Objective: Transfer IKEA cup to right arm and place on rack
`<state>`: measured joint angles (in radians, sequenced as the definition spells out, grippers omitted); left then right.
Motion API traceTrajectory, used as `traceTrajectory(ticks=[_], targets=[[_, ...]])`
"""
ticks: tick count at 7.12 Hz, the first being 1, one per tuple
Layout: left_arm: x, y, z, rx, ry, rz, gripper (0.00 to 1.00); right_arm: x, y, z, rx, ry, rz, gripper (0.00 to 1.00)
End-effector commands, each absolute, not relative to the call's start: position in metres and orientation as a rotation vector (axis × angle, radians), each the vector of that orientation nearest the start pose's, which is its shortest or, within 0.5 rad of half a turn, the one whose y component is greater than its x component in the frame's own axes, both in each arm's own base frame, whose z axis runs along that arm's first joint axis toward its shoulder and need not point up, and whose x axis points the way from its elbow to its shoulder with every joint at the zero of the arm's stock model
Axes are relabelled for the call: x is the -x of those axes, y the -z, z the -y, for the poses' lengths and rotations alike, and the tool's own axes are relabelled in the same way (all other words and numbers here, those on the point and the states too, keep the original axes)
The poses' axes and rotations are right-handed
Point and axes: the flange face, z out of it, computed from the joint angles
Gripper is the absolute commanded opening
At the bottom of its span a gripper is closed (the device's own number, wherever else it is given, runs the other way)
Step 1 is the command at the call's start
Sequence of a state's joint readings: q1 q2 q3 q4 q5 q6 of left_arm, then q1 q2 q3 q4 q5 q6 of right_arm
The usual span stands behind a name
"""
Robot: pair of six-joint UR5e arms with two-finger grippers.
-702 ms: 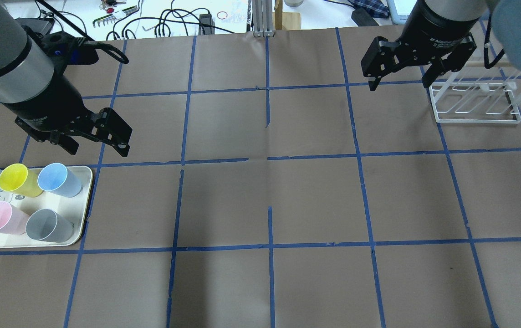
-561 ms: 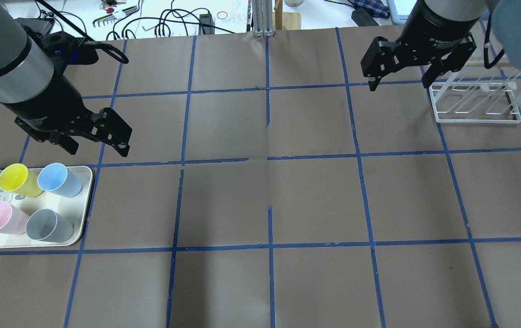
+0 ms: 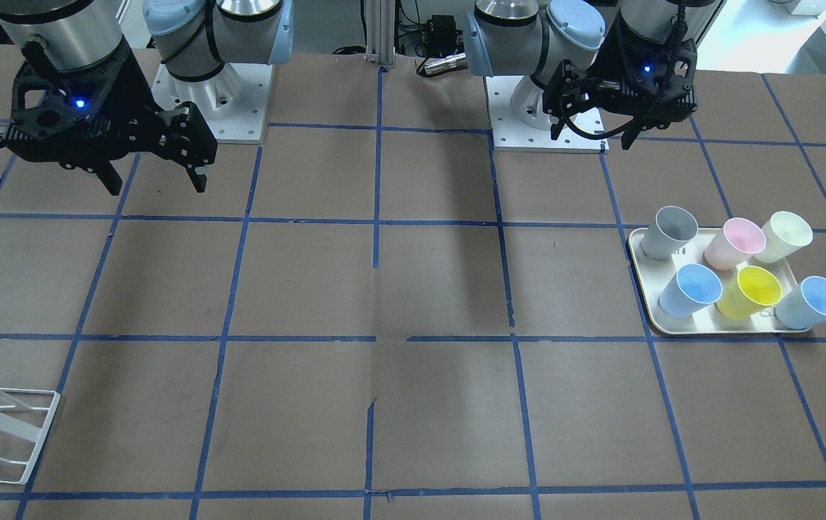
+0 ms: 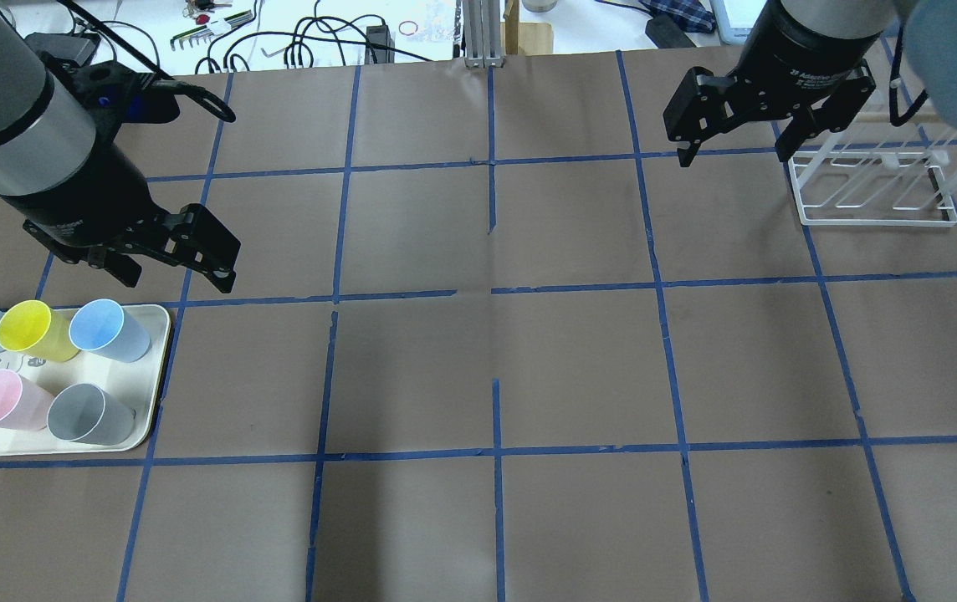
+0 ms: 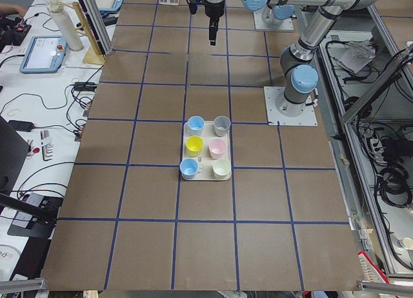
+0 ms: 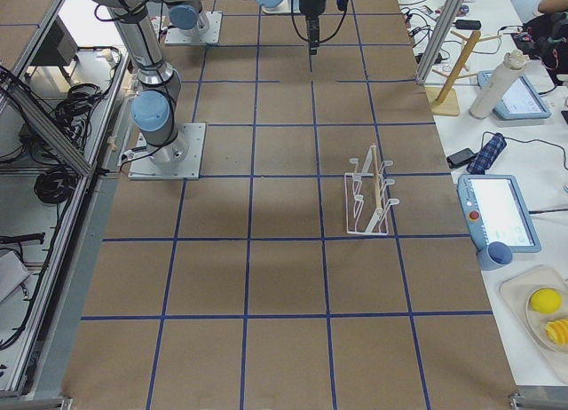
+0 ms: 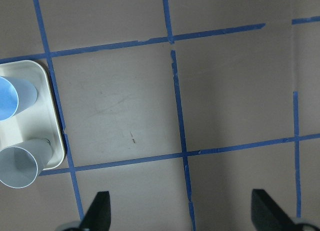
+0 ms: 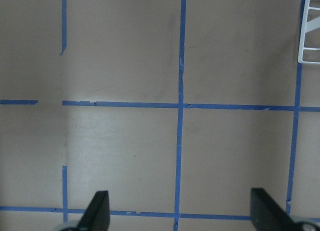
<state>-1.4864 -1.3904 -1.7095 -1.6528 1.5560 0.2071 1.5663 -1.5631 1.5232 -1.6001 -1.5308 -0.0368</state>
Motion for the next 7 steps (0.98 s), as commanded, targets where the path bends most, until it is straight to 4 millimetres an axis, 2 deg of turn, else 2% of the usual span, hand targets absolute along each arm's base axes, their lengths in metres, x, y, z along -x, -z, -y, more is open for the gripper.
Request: traceTrajectory(ticks=[1, 7], targets=[[0.0994, -0.4953, 0.4205, -0.196, -0.055, -3.153, 1.0, -0.135, -0.51, 0.502, 0.052, 0.106, -3.101, 1.0], [0.0914, -0.4986, 0.4181, -0.203, -0.047, -3.144, 1.0, -0.1343, -0.5092, 0.5027, 0.057, 0.104, -3.1, 1.0]])
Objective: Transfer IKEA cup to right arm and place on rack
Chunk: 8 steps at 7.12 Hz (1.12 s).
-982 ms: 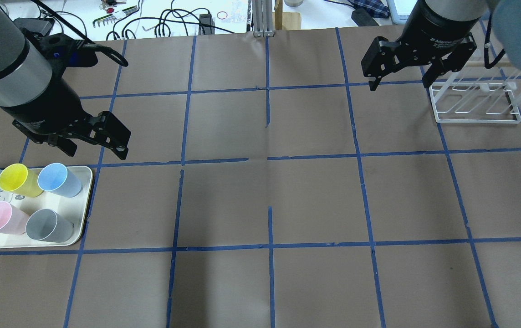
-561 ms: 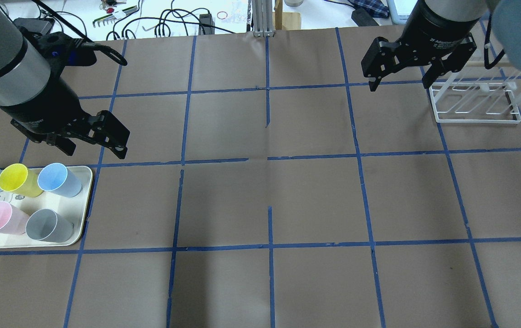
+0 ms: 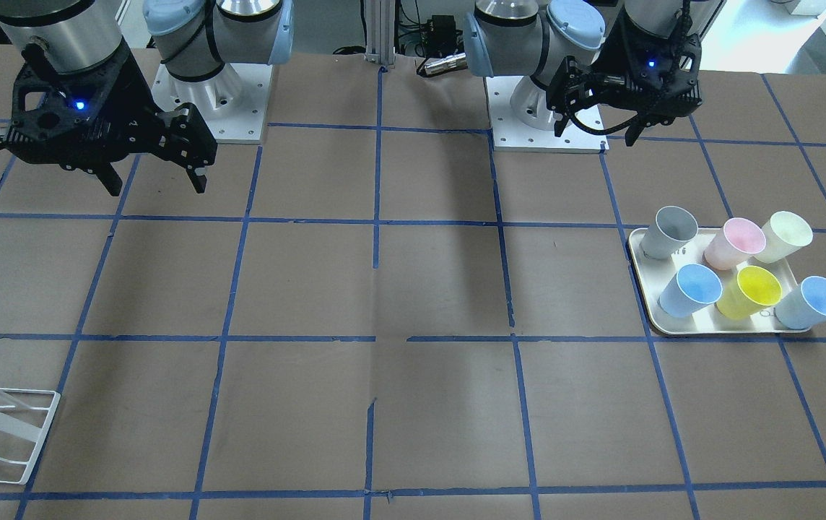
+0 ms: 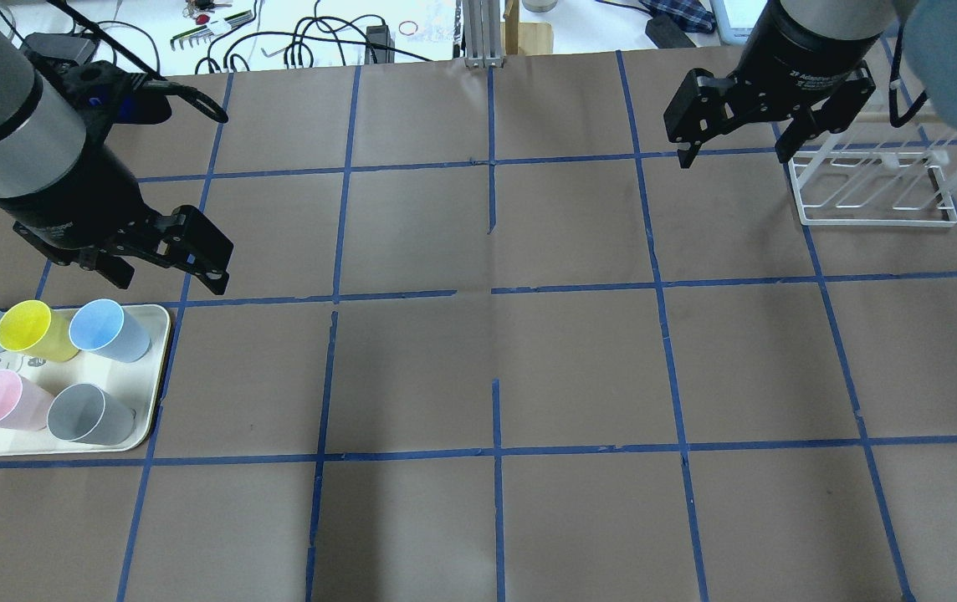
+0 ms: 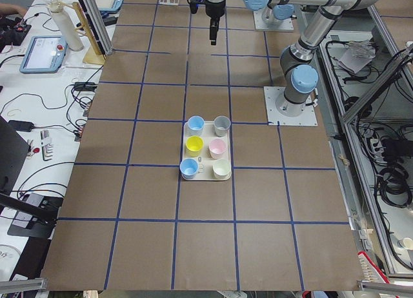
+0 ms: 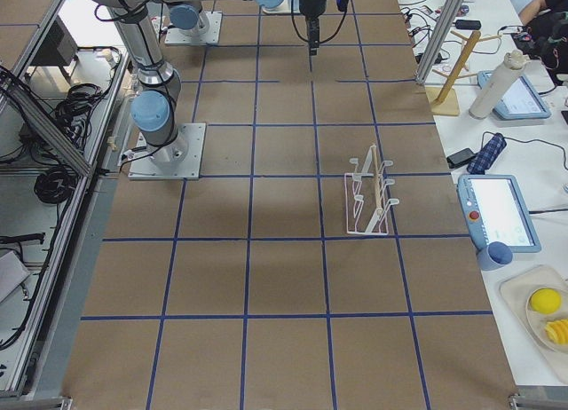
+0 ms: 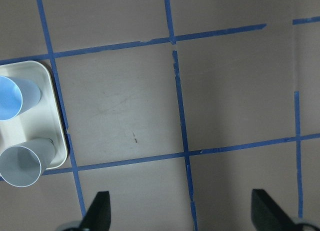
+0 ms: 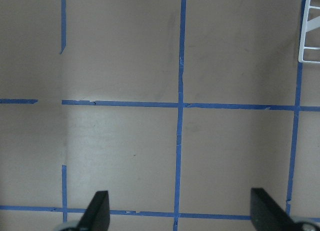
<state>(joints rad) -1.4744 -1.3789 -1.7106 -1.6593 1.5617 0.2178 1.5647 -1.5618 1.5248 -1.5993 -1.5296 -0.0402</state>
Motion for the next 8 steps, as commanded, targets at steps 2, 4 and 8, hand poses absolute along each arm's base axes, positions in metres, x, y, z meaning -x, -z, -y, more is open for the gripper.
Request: traceTrajectory(ticks=[2, 4, 8], targets=[[0.06, -0.483, 0.437, -0.298, -0.073, -3.15, 1.0, -0.134, -0.51, 0.502, 0.054, 0.106, -3.099, 1.0], [-0.001, -0.46, 0.457, -0.459, -0.062, -3.136, 1.0, -0.134, -0.51, 0.502, 0.057, 0.106, -3.101, 1.0], [-0.112, -0.373, 0.476, -0.739, 0.096, -3.008, 1.0, -0.135, -0.51, 0.502, 0.057, 0.106, -3.101, 1.0]])
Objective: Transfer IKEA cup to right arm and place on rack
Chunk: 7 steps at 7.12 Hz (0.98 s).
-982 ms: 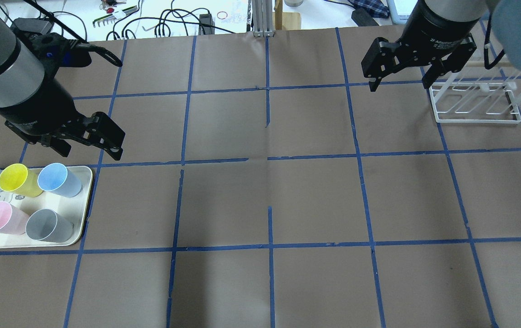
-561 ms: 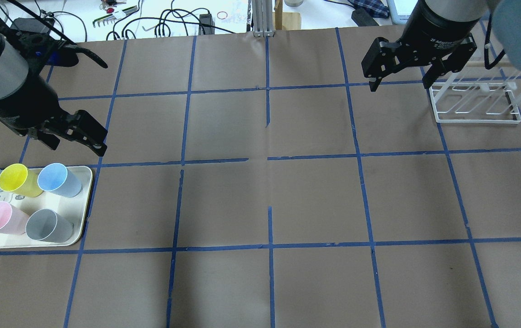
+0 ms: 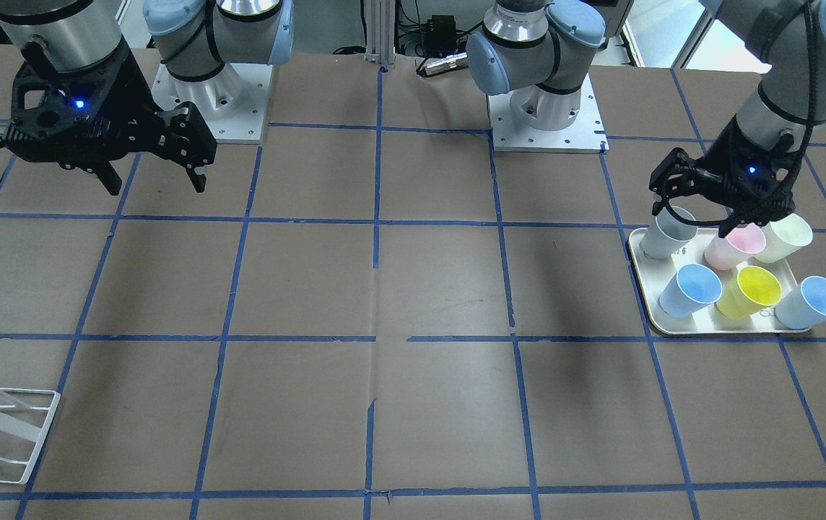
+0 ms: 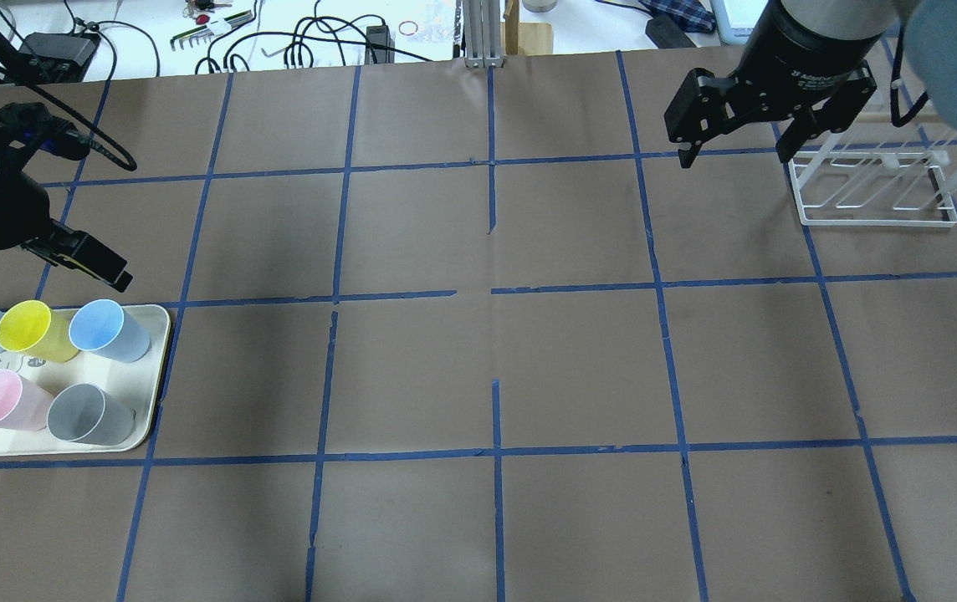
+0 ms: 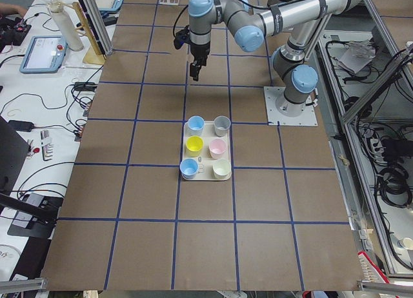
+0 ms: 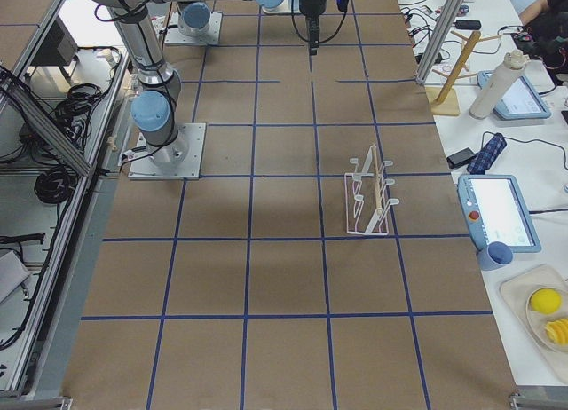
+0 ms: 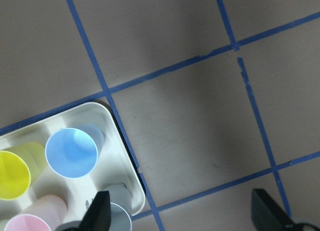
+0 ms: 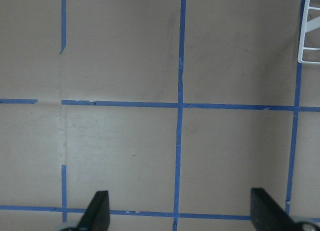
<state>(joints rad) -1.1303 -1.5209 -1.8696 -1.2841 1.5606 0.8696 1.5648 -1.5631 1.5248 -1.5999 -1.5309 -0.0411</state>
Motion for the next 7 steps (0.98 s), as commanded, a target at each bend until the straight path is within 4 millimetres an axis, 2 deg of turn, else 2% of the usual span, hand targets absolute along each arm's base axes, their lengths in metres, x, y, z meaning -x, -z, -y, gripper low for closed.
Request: traceTrajectory(ticks=[1, 3, 4, 6, 7], targets=[[-0.13, -0.36, 0.48, -0.809, 0.078, -2.997, 1.0, -0.134, -0.51, 0.502, 0.057, 0.106, -3.101, 1.0], [-0.148, -0.337, 0.489, -0.878, 0.065, -2.984, 0.97, -0.135, -0.51, 0.502, 0.059, 0.106, -3.101, 1.0], [-0.155, -0.328, 0.496, -0.891, 0.078, -2.968, 0.9, -0.135, -0.51, 0.502, 0.057, 0.104, -3.101, 1.0], [-0.163, -0.304, 0.506, -0.899, 0.063, -2.978, 0.83, -0.135, -0.51, 0.502, 0.057, 0.104, -3.101, 1.0], [-0.167, -0.298, 0.512, -0.897, 0.061, -2.98, 0.83, -0.135, -0.51, 0.502, 0.057, 0.104, -3.101, 1.0]])
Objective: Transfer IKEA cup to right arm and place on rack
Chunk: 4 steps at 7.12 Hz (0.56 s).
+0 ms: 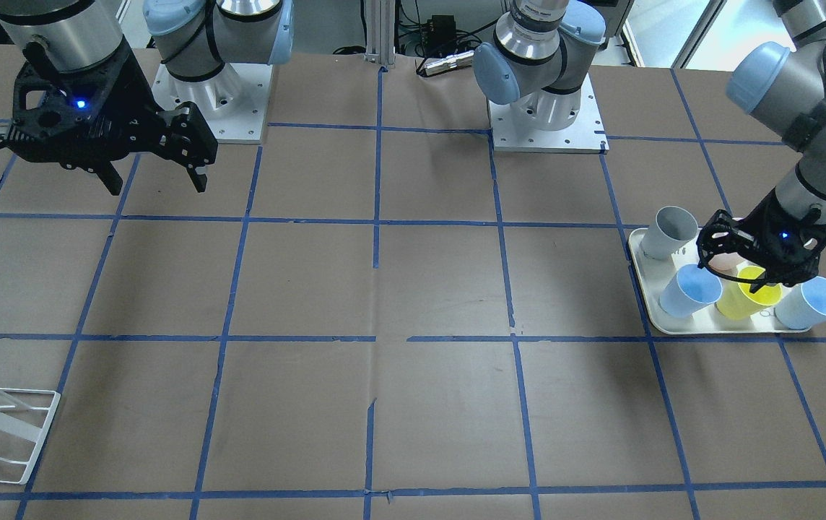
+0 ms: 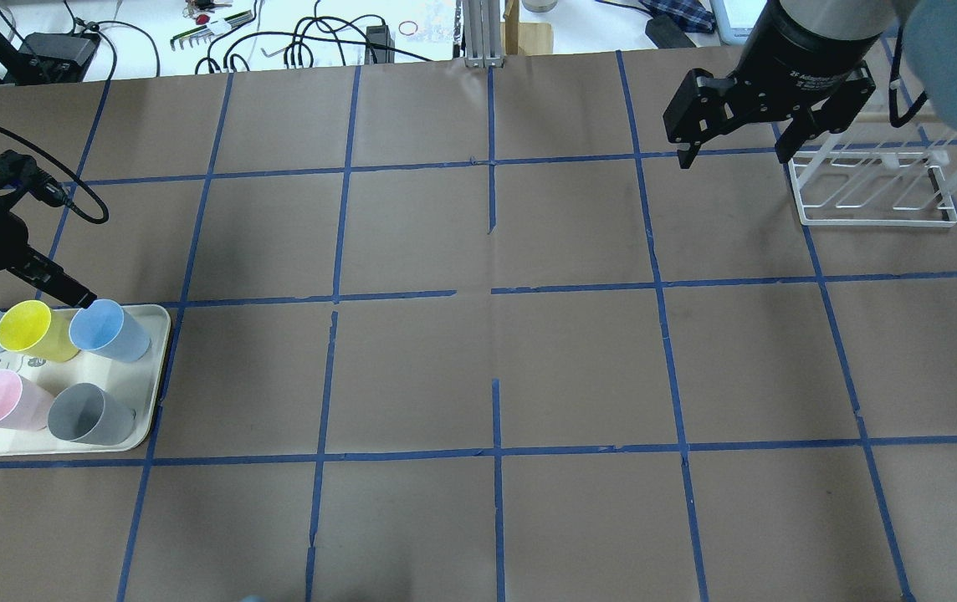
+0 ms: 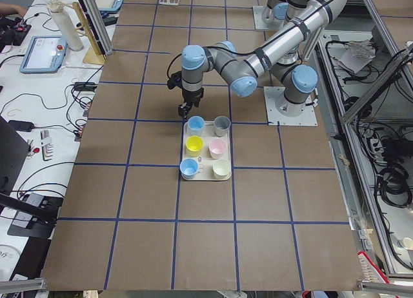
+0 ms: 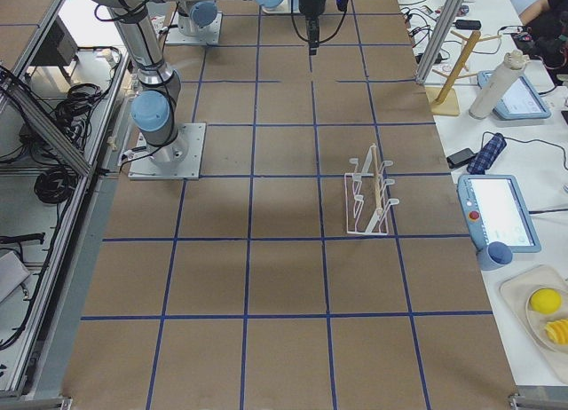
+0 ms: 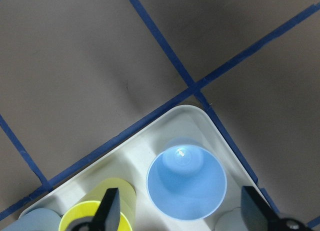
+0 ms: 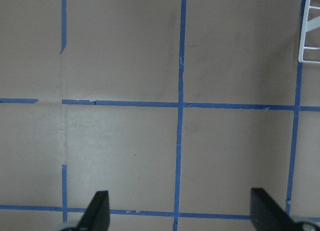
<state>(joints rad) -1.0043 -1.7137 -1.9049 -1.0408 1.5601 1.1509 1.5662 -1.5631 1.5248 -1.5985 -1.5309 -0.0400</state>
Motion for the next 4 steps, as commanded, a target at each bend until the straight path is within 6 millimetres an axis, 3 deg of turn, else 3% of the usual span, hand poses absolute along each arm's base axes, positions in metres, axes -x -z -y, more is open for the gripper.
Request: traceTrajectory(ticks=[1, 4], targets=[[-0.168, -0.286, 0.514, -0.913, 0.038, -2.993, 0.8, -0.135, -0.51, 0.502, 0.057, 0.104, -3.101, 1.0], [-0.172, -0.272, 0.519, -0.945, 0.016, -2.999, 0.79, -0.135, -0.51, 0.502, 0.057, 0.104, -3.101, 1.0]])
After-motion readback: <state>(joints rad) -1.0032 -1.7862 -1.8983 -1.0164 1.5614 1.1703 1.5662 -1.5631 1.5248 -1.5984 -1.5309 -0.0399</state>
